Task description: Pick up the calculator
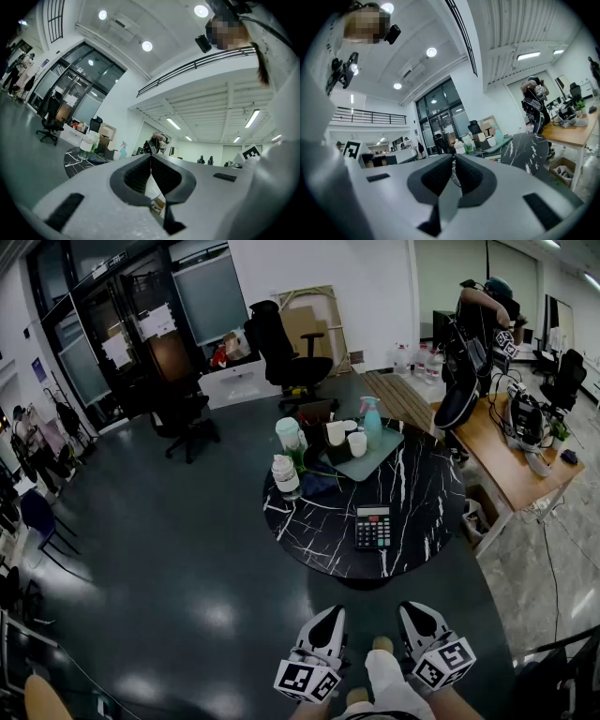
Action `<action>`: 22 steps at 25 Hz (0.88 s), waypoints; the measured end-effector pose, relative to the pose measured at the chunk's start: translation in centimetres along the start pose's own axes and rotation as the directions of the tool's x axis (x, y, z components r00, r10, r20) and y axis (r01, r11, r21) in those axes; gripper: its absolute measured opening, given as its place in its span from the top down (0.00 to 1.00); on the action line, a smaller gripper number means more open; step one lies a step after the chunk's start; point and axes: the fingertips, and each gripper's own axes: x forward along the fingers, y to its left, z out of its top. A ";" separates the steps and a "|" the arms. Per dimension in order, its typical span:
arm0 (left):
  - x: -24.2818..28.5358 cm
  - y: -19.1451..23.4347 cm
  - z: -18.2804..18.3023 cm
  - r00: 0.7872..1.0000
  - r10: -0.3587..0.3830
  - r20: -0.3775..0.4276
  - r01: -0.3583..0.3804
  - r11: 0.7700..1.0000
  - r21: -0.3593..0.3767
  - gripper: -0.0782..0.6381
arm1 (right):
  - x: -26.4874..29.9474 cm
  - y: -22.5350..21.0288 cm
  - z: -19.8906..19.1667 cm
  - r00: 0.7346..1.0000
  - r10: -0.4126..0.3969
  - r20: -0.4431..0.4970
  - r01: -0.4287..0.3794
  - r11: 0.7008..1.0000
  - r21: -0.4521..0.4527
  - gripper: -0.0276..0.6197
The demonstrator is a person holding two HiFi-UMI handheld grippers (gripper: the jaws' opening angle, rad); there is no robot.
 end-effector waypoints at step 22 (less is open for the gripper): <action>16.2 8.8 -2.6 0.995 0.095 -0.043 -0.094 0.995 0.022 0.88 | 14.7 -11.4 0.2 0.969 0.196 -0.149 -0.191 0.981 0.047 0.89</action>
